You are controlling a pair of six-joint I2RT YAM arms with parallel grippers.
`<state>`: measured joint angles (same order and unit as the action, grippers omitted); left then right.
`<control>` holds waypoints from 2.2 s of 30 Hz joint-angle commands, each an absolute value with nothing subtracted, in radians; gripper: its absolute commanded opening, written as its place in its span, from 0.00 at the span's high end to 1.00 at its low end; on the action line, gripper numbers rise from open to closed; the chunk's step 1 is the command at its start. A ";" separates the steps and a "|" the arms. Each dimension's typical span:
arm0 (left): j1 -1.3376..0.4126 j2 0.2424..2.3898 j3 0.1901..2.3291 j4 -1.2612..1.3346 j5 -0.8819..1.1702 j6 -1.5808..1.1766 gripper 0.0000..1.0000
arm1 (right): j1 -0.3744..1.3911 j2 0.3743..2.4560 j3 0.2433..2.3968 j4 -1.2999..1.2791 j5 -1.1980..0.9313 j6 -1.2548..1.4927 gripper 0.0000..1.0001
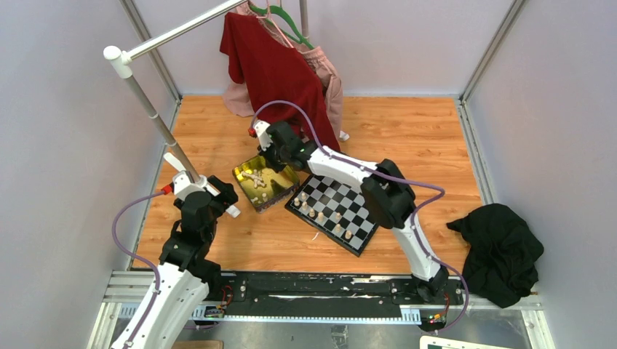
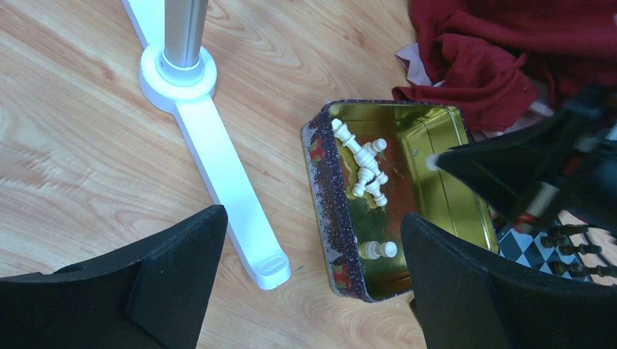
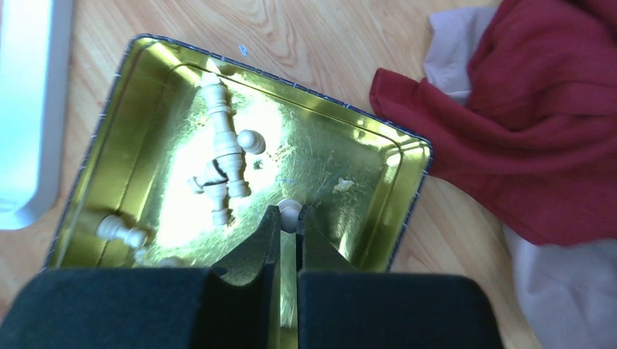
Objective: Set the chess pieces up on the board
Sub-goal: Pick up the chess piece from the storage box, then place the chess piece on the chessboard.
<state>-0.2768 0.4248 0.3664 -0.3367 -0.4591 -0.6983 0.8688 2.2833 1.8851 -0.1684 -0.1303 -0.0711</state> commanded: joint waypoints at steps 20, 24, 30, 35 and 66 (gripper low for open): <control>-0.279 0.430 0.365 -0.322 -0.442 -0.693 0.06 | 0.928 1.612 1.201 -0.116 0.115 -0.023 1.00; -0.279 0.453 0.366 -0.304 -0.430 -0.695 0.06 | 0.930 1.599 1.160 -0.140 0.143 -0.017 1.00; -0.279 0.457 0.365 -0.297 -0.423 -0.695 0.06 | 0.930 1.615 1.124 -0.163 0.168 -0.006 1.00; -0.279 0.456 0.361 -0.293 -0.422 -0.694 0.06 | 0.930 1.653 1.121 -0.167 0.154 0.021 1.00; -0.279 0.457 0.336 -0.272 -0.421 -0.694 0.06 | 0.951 1.760 1.109 -0.105 0.112 0.063 1.00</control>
